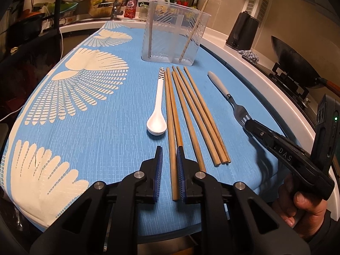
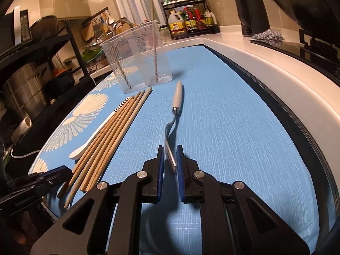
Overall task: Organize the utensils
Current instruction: 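Grasp a wooden chopstick with the left gripper while the right gripper grasps the fork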
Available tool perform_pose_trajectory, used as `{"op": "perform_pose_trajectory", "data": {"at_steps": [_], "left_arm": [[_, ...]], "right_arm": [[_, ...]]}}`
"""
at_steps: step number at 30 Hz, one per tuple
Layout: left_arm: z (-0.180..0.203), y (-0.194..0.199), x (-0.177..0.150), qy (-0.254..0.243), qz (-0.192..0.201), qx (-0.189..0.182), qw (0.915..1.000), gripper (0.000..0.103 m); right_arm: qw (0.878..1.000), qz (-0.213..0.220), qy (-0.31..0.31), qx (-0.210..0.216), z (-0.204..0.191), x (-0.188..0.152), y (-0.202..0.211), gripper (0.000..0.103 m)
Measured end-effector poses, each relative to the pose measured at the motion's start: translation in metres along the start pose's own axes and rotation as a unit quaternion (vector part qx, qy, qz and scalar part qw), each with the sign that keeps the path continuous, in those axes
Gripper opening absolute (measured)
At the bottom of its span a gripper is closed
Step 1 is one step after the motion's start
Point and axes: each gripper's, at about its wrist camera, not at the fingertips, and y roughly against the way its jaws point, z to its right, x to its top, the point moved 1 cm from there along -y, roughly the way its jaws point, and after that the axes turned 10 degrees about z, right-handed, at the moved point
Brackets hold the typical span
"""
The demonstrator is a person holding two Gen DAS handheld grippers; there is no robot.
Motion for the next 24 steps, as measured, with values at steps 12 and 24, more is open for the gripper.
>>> {"op": "perform_pose_trajectory", "data": {"at_steps": [12,24], "left_arm": [[0.018,-0.004,-0.006,-0.074,0.024,0.038,0.9963,0.009],[0.025,-0.005,-0.013,-0.080,0.065,0.043,0.9937,0.009]], "right_arm": [[1.000,-0.005,0.025,-0.007,-0.009,0.000,0.003,0.001],[1.000,-0.017,0.020,-0.008,-0.007,0.002,-0.004,0.005]]}}
